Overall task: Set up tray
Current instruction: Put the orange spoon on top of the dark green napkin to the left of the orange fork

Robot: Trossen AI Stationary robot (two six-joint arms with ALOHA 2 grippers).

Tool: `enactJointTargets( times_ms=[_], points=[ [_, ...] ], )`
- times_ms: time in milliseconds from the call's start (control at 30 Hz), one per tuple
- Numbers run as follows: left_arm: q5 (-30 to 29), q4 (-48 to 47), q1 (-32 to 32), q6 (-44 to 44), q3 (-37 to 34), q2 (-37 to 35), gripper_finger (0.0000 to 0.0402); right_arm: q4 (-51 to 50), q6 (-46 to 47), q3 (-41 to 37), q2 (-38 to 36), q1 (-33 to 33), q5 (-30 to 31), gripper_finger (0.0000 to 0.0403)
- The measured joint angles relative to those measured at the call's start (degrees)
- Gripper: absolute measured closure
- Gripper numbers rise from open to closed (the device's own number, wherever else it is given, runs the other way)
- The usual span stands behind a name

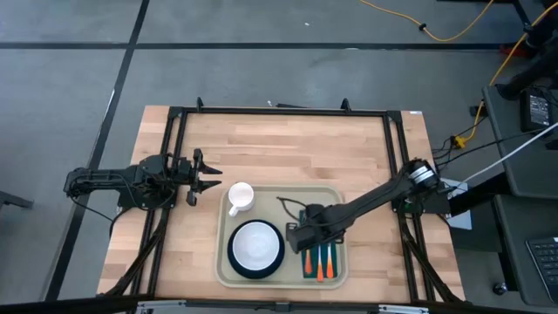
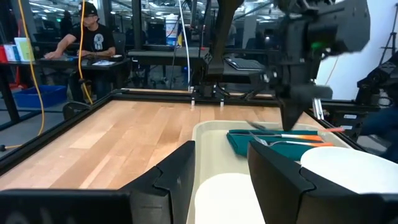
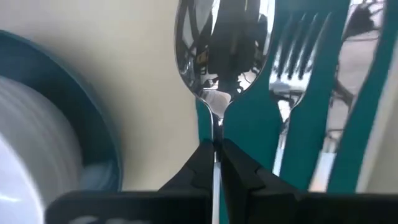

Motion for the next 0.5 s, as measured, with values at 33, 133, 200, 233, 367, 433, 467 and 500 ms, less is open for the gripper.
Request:
enactJointTargets(
  times_ms=[33, 133, 200, 233, 367, 433, 467, 500],
  points=[
    [0.0, 0.0, 0.0, 0.0, 0.0, 0.0, 0.0258, 0.8, 0.0, 0.0, 0.8, 0.0, -0.9, 0.0387],
    [0.0, 0.0, 0.0, 0.0, 0.0, 0.0, 0.0258, 3.6, 1.3, 0.0, 2.4, 0.0, -1.1, 0.0387],
    [0.0, 0.0, 0.0, 0.0, 0.0, 0.0, 0.0258, 3.6, 2.2, 0.0, 2.9, 0.0, -1.7, 0.0387],
    [0.0, 0.0, 0.0, 0.0, 0.0, 0.0, 0.0258, 3.6, 2.8, 0.0, 3.0, 0.0, -2.2, 0.0387],
    [0.0, 0.0, 0.0, 0.0, 0.0, 0.0, 0.0258, 3.3, 3.3, 0.0, 3.0, -0.1, -3.5, 0.0387],
    [0.0, 0.0, 0.0, 0.0, 0.0, 0.0, 0.0258, 3.0, 4.0, 0.0, 3.0, -0.1, -4.0, 0.0387],
    [0.0, 0.0, 0.0, 0.0, 0.0, 0.0, 0.0258, 2.8, 4.1, 0.0, 3.0, -0.2, -4.0, 0.0387],
    [0.0, 0.0, 0.0, 0.0, 0.0, 0.0, 0.0258, 2.6, 4.2, 0.0, 3.0, -0.2, -4.0, 0.0387]
  ],
)
